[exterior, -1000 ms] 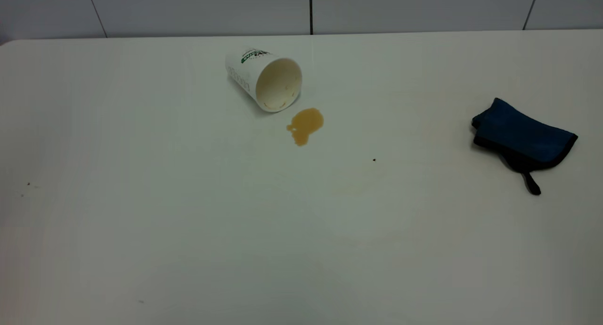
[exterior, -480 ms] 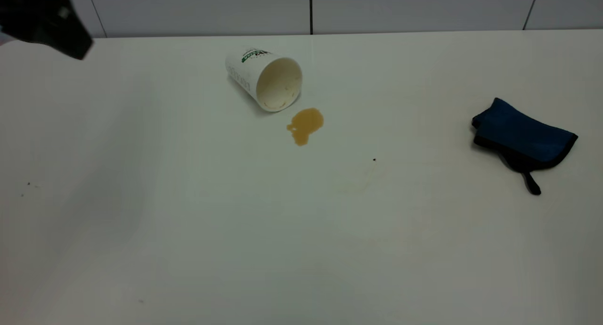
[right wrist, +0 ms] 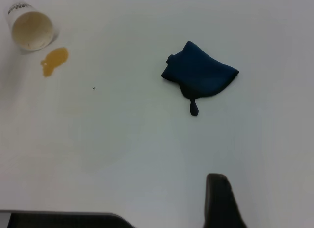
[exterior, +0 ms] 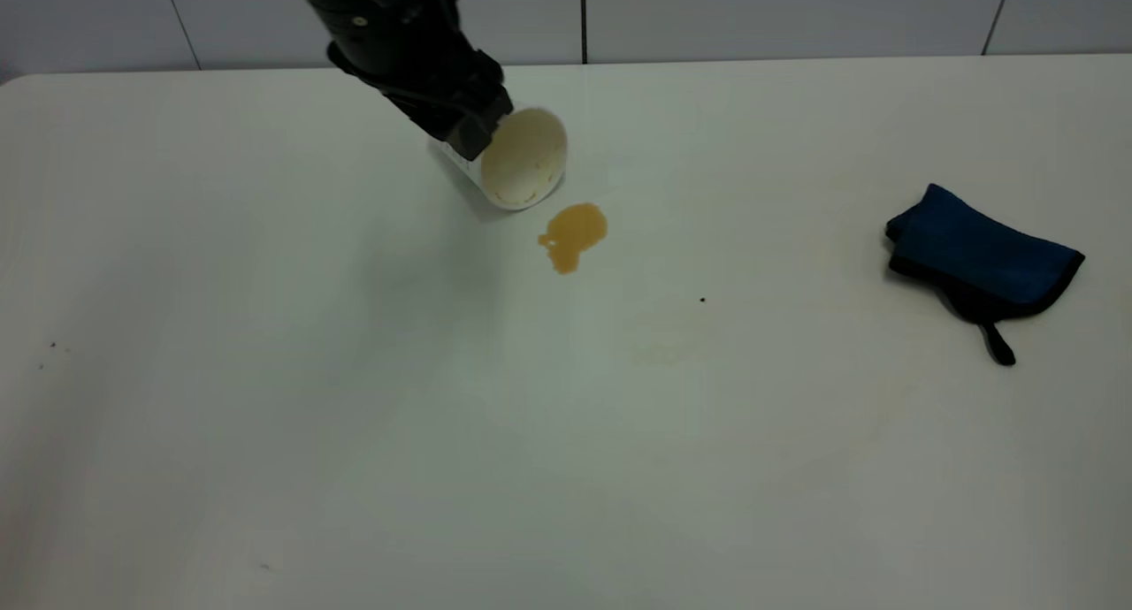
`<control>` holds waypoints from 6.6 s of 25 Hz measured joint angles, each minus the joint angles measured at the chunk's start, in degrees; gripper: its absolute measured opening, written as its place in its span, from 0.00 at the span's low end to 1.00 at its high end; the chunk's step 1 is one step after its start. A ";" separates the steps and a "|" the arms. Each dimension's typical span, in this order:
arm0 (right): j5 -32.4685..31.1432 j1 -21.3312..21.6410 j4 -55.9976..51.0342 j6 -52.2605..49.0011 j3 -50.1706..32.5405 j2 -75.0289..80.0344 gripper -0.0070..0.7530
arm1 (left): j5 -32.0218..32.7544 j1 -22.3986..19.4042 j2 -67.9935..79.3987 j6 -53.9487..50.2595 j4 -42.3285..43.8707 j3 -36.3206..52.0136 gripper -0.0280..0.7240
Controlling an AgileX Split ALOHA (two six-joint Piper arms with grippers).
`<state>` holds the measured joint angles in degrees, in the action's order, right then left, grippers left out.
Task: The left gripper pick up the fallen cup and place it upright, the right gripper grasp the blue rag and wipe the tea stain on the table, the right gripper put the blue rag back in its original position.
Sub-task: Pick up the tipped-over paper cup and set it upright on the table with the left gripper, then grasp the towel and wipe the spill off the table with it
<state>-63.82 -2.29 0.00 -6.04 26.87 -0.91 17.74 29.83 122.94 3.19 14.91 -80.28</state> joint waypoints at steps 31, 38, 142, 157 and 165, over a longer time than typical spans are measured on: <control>0.00 0.00 0.00 0.00 0.00 0.00 0.66 | 11.04 7.50 24.44 -69.01 70.52 -17.00 0.78; 0.00 0.00 0.00 0.00 0.00 0.00 0.66 | 12.56 7.50 27.64 -77.12 79.80 -18.72 0.76; 0.00 0.00 0.00 0.00 0.00 0.00 0.66 | 40.55 -21.00 -0.91 11.48 -31.10 -30.57 0.66; -0.04 0.00 0.00 0.00 0.00 0.00 0.66 | 49.20 -20.95 -33.07 3.45 -28.45 -29.21 0.66; -0.04 0.00 0.00 0.00 0.00 0.00 0.66 | 49.20 -20.95 -56.33 2.49 -27.15 -4.12 0.66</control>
<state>-63.86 -2.29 0.00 -6.04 26.87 -0.91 66.93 8.88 66.61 5.68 -12.24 -84.40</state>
